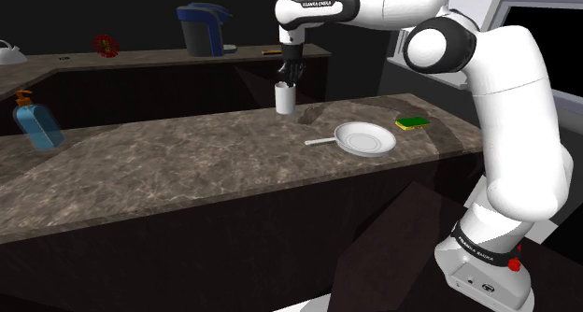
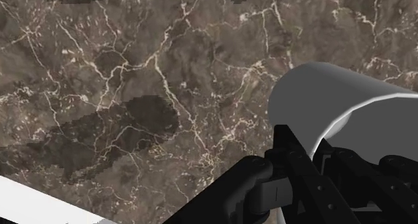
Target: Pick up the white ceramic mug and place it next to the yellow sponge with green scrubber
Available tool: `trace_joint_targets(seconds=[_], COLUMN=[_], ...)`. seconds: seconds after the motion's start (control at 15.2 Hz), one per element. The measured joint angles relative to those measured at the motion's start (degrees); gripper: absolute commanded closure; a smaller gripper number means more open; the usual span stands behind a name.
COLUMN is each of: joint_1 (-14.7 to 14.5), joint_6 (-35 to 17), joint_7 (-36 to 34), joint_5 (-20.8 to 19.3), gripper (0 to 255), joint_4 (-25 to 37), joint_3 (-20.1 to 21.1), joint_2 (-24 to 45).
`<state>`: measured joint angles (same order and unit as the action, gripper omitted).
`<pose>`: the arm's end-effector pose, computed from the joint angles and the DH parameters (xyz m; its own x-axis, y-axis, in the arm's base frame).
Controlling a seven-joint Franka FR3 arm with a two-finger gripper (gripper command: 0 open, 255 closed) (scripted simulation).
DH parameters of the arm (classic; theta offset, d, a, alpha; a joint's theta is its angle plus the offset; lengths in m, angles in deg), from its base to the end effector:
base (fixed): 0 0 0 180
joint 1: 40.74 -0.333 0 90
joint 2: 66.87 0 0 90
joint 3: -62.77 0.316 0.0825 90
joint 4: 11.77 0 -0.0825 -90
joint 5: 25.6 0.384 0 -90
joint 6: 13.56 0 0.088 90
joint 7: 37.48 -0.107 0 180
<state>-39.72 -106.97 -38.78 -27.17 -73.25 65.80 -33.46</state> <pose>0.7176 0.0115 0.4919 0.9997 0.0060 -0.0252 0.0060 -1.0000 -0.0012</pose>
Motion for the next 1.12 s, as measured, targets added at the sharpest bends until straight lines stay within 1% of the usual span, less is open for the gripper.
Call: trace_joint_targets(seconds=[0.26, 0.46, 0.53, 0.66, 0.86, 1.12], joint_1=[0.0, -0.2, -0.2, 0.9, 3.6, 6.7], joint_6=[3.4, 7.3, 7.9, 6.4, 2.1, -1.4], joint_7=[0.1, 0.2, 0.2, 1.2, 4.2, 8.2], joint_5=[0.0, -0.1, -0.1, 0.1, 0.5, 1.0], gripper=[255, 255, 255, 255, 255, 255], joint_4=[3.9, 9.8, 10.6, 6.4, -3.8, -12.3], joint_3=[0.0, 0.0, -0.1, -0.2, -0.8, -1.9], joint_2=[0.5, 2.5, 2.7, 0.0, -5.8, -10.9])
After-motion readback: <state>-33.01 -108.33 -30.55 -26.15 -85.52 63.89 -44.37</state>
